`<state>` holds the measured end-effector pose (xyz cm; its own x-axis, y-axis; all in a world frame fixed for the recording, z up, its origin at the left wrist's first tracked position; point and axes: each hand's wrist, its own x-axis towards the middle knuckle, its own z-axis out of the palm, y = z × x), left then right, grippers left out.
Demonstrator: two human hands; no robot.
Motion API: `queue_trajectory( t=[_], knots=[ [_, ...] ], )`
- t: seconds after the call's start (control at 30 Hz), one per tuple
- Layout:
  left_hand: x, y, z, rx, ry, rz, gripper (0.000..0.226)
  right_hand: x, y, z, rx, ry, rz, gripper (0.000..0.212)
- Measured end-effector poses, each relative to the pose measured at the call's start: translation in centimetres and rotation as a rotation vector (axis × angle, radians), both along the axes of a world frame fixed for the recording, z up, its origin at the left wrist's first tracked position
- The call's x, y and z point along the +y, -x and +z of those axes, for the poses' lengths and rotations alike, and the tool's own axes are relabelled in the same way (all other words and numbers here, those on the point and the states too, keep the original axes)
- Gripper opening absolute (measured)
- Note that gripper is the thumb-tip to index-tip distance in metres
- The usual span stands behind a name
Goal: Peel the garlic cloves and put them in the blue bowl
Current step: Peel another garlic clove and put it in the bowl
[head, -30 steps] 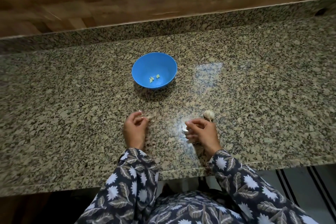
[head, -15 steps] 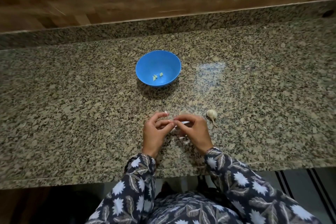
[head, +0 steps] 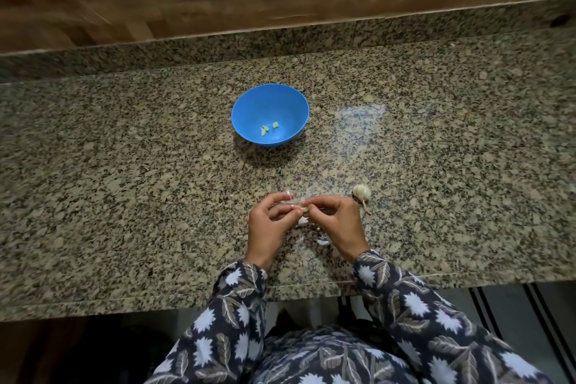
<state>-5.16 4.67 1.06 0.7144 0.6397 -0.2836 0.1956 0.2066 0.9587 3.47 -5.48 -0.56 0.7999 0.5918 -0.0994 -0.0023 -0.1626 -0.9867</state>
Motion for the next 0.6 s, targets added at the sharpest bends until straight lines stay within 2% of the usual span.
queue_trajectory(
  t=[0.07, 0.17, 0.27, 0.37, 0.47, 0.6],
  knots=[
    [0.01, 0.14, -0.08, -0.009, 0.096, 0.026, 0.031, 0.02, 0.00, -0.06, 0.089, -0.040, -0.033, 0.024],
    [0.05, 0.24, -0.12, -0.046, 0.277, 0.085, 0.031, -0.20, -0.11, 0.12, 0.295, -0.144, -0.088, 0.012],
    [0.13, 0.19, -0.20, -0.084, 0.380, 0.144, 0.030, -0.52, -0.10, 0.23, 0.401, -0.134, -0.076, 0.014],
    [0.06, 0.24, -0.36, -0.096, 0.413, 0.162, 0.028, -0.43, 0.40, 0.30, 0.392, -0.124, -0.025, 0.012],
    [-0.39, 0.09, -0.38, -0.071, 0.381, 0.157, 0.032, -0.21, 0.73, 0.04, 0.289, -0.096, -0.039, 0.010],
    [-0.77, -0.25, -0.61, -0.008, 0.130, 0.135, 0.030, -0.40, 0.75, -0.01, 0.135, -0.021, -0.069, 0.013]
  ],
)
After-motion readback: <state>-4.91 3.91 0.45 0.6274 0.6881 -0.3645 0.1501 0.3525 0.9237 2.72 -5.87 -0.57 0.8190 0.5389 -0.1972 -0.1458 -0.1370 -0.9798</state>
